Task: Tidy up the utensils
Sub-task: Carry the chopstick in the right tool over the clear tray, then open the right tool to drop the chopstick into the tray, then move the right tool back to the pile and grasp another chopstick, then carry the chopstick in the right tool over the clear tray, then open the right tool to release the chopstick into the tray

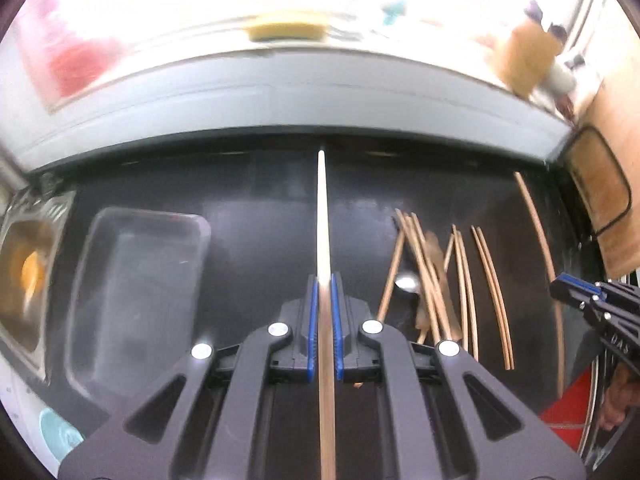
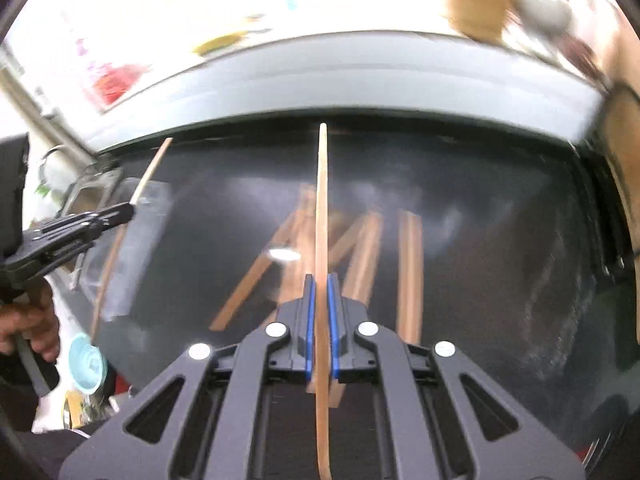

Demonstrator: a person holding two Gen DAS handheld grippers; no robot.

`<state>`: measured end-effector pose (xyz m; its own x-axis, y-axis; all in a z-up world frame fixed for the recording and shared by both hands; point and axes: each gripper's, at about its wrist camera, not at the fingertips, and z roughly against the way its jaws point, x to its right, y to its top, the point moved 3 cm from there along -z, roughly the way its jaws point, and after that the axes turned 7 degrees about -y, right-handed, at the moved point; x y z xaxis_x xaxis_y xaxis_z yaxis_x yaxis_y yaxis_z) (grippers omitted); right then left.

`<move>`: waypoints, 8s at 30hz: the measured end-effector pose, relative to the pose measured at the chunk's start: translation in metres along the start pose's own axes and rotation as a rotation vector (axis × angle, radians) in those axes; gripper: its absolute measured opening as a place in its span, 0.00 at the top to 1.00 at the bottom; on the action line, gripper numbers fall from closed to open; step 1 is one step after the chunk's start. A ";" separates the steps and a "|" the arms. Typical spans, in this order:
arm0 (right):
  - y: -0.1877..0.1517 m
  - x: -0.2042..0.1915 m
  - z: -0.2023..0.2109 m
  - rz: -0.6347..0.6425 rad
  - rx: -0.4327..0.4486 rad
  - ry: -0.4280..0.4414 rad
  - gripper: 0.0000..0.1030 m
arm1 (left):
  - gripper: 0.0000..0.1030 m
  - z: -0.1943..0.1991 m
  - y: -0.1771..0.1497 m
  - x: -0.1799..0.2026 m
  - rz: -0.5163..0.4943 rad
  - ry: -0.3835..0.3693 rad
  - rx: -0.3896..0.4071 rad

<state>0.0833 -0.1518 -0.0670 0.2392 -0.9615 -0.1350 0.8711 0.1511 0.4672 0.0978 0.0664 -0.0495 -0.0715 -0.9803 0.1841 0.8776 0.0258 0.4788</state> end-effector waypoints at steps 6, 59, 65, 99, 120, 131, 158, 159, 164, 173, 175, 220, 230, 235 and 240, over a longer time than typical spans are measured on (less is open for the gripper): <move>0.034 -0.104 0.006 0.058 -0.008 0.213 0.93 | 0.94 0.053 -0.006 -0.073 0.134 0.027 0.036; 0.050 -0.197 -0.081 0.043 -0.041 0.171 0.20 | 0.06 0.029 -0.051 -0.263 0.187 0.157 0.072; 0.000 -0.091 -0.033 0.025 0.018 0.005 0.18 | 0.06 0.021 -0.046 -0.172 -0.006 0.104 0.081; -0.206 0.127 -0.073 0.004 -0.163 -0.277 0.17 | 0.06 -0.125 -0.141 -0.014 -0.343 -0.065 -0.145; -0.134 0.145 -0.108 0.008 -0.145 -0.274 0.13 | 0.06 -0.170 -0.072 0.009 -0.451 -0.126 -0.131; -0.094 0.156 -0.126 0.061 -0.206 -0.252 0.16 | 0.06 -0.202 -0.024 0.034 -0.535 -0.167 -0.146; -0.030 0.139 -0.151 0.026 -0.110 -0.232 0.92 | 0.76 -0.195 -0.028 0.070 -0.589 -0.182 -0.090; -0.032 0.139 -0.151 0.007 -0.114 -0.232 0.92 | 0.92 -0.195 -0.029 0.072 -0.587 -0.167 -0.087; -0.041 0.142 -0.137 -0.077 -0.124 -0.214 0.92 | 0.94 -0.191 -0.029 0.066 -0.462 -0.117 -0.096; -0.047 0.129 -0.081 -0.120 -0.062 -0.184 0.92 | 0.94 -0.137 -0.024 0.022 -0.222 -0.006 -0.080; -0.046 0.121 -0.068 -0.122 -0.052 -0.165 0.92 | 0.94 -0.120 -0.022 0.014 -0.191 0.010 -0.065; 0.085 -0.333 -0.135 0.030 -0.176 0.356 0.92 | 0.94 0.007 -0.034 -0.274 0.431 0.005 0.011; 0.074 -0.342 -0.188 0.072 -0.261 0.292 0.92 | 0.94 -0.026 -0.034 -0.287 0.380 0.024 -0.022; 0.077 -0.341 -0.201 0.063 -0.273 0.286 0.92 | 0.94 -0.033 -0.032 -0.286 0.363 0.029 -0.039; 0.080 -0.340 -0.205 0.055 -0.275 0.299 0.92 | 0.94 -0.042 -0.034 -0.290 0.353 0.013 -0.072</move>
<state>0.1596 0.2341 -0.1633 0.3670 -0.8476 -0.3832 0.9262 0.2948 0.2349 0.1083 0.3421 -0.1550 0.2473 -0.9159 0.3161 0.8785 0.3496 0.3257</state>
